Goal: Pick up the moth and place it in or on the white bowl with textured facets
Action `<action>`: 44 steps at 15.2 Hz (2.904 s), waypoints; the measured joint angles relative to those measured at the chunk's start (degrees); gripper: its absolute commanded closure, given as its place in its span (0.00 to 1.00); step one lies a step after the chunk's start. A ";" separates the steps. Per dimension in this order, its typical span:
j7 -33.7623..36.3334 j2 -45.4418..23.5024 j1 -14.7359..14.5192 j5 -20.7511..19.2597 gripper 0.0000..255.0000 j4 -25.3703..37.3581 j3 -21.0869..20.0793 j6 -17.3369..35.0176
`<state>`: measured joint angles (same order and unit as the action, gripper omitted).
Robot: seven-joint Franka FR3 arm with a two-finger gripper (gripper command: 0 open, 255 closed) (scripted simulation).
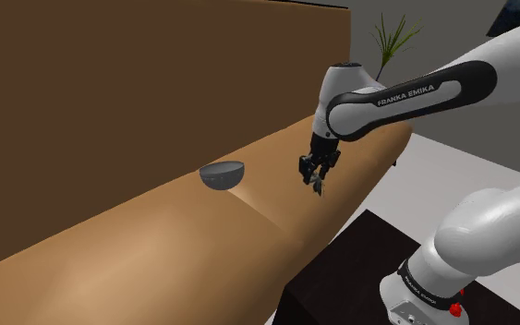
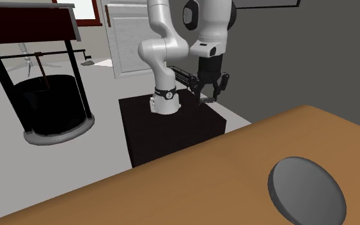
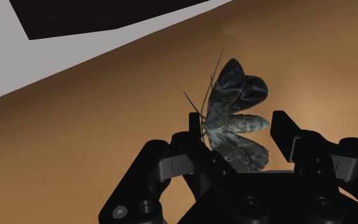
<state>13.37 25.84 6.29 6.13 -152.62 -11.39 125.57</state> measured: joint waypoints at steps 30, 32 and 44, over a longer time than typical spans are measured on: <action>17.64 -59.16 -7.40 -15.11 1.00 74.54 -4.89 -16.99; 17.74 -59.68 -7.43 -15.26 1.00 73.97 -4.80 -15.92; 18.25 -62.79 -7.44 -16.20 1.00 69.90 -4.19 -8.83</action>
<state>31.62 -36.94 -1.15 -10.08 -82.72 -15.58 116.74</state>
